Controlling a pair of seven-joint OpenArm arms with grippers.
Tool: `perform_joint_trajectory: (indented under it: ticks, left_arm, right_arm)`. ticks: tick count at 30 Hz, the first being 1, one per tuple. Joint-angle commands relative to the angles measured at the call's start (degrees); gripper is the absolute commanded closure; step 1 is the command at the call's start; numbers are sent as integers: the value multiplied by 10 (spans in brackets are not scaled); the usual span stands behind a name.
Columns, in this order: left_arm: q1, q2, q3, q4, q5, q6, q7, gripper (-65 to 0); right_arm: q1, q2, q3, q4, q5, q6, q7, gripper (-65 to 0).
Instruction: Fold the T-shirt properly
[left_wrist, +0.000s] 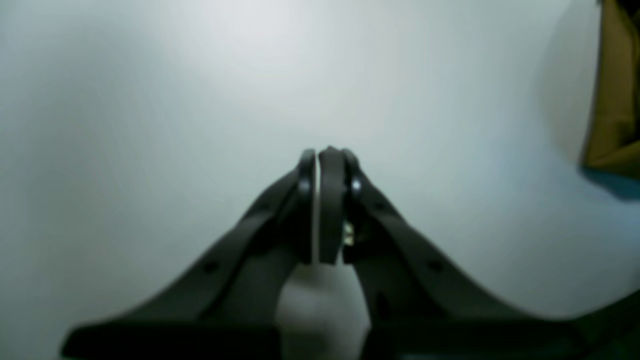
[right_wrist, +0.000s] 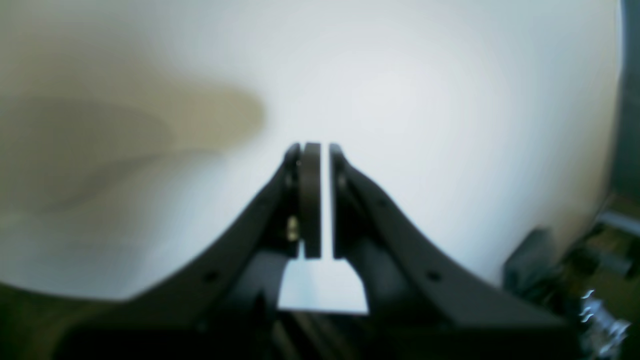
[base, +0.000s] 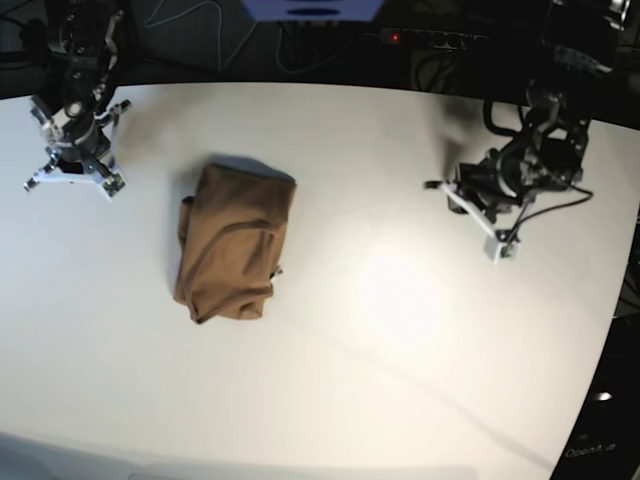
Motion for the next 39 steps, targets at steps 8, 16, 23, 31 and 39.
perform_joint_trajectory:
  ticks: [8, 16, 23, 31, 39]
  left_arm:
    - [148, -11, -60, 126, -7, -9, -8, -22]
    - [276, -54, -19, 139, 11, -10, -21, -22]
    - [344, -53, 92, 1, 154, -11, -166, -22]
    - [227, 53, 212, -465, 191, -13, -426, -22]
    - [46, 199, 227, -980, 192, -158, -699, -22]
  right_arm:
    - [-64, -49, 143, -4, -6, -3, 4, -13]
    - [-112, -148, 281, -64, -7, -3, 117, -16]
    - [-91, -134, 370, -355, -8, -3, 277, -19]
    - [-25, 3, 370, -846, -9, -3, 513, -20]
    - [62, 50, 236, -1078, -9, -192, 666, -23]
